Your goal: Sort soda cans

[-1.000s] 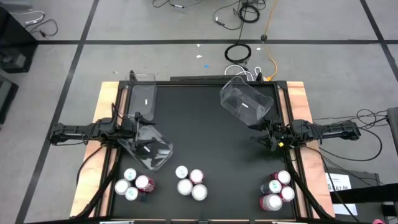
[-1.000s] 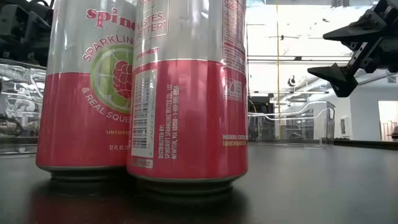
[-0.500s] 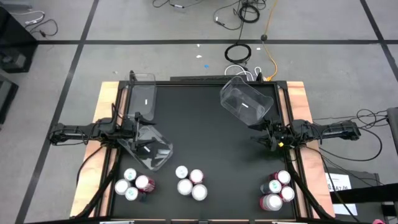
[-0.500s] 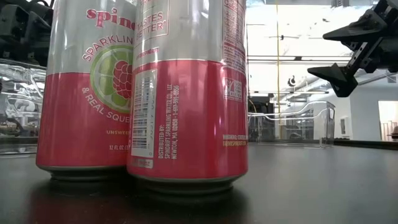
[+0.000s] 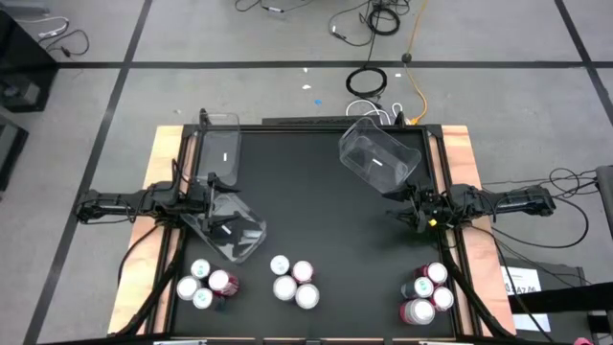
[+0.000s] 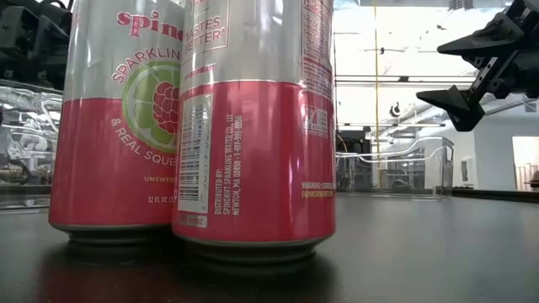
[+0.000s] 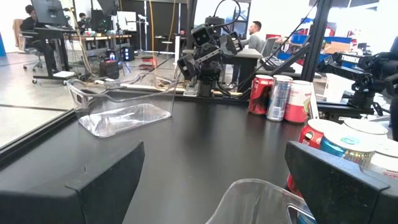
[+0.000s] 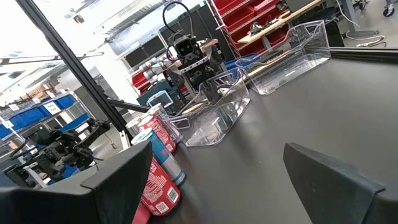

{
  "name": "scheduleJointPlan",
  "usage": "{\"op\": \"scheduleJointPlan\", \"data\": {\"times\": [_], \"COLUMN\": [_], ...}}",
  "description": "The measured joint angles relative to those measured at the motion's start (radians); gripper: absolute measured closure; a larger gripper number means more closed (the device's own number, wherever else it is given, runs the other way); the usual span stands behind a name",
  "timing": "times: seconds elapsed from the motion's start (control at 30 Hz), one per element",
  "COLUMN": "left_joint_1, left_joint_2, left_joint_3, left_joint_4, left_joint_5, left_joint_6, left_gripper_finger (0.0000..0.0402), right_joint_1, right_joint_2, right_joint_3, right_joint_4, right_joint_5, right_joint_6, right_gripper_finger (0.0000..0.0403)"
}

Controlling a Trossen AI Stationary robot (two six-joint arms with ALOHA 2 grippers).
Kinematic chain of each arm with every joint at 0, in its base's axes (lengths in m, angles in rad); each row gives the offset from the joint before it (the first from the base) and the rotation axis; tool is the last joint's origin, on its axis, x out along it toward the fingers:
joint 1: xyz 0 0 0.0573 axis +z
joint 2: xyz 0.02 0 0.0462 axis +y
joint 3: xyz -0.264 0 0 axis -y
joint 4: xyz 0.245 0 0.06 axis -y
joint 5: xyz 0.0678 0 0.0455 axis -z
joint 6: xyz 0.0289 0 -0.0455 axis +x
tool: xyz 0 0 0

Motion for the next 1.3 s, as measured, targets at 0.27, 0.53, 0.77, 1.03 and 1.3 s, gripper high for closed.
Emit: {"op": "scheduleJointPlan", "data": {"times": [0.27, 0.53, 0.77, 1.03, 1.3], "left_joint_1": [0.0, 0.0, 0.0, 0.0, 0.0], "left_joint_2": [0.0, 0.0, 0.0, 0.0, 0.0], "left_joint_3": [0.0, 0.0, 0.0, 0.0, 0.0], "left_joint_4": [0.0, 0.0, 0.0, 0.0, 0.0], "left_joint_5": [0.0, 0.0, 0.0, 0.0, 0.0], "left_joint_6": [0.0, 0.0, 0.0, 0.0, 0.0], "left_gripper_finger": [0.0004, 0.0004, 0.0004, 0.0004, 0.0004], "right_joint_1": [0.0, 0.0, 0.0, 0.0, 0.0], "right_joint_2": [0.0, 0.0, 0.0, 0.089, 0.459], "right_joint_3": [0.0, 0.0, 0.0, 0.089, 0.415], "right_joint_4": [0.0, 0.004, 0.015, 0.094, -0.069], "right_joint_5": [0.003, 0.038, 0.081, 0.11, 0.287], "right_joint_6": [0.0, -0.002, 0.003, -0.189, -0.309], "right_gripper_finger": [0.0047, 0.0047, 0.0047, 0.0048, 0.0077]}}
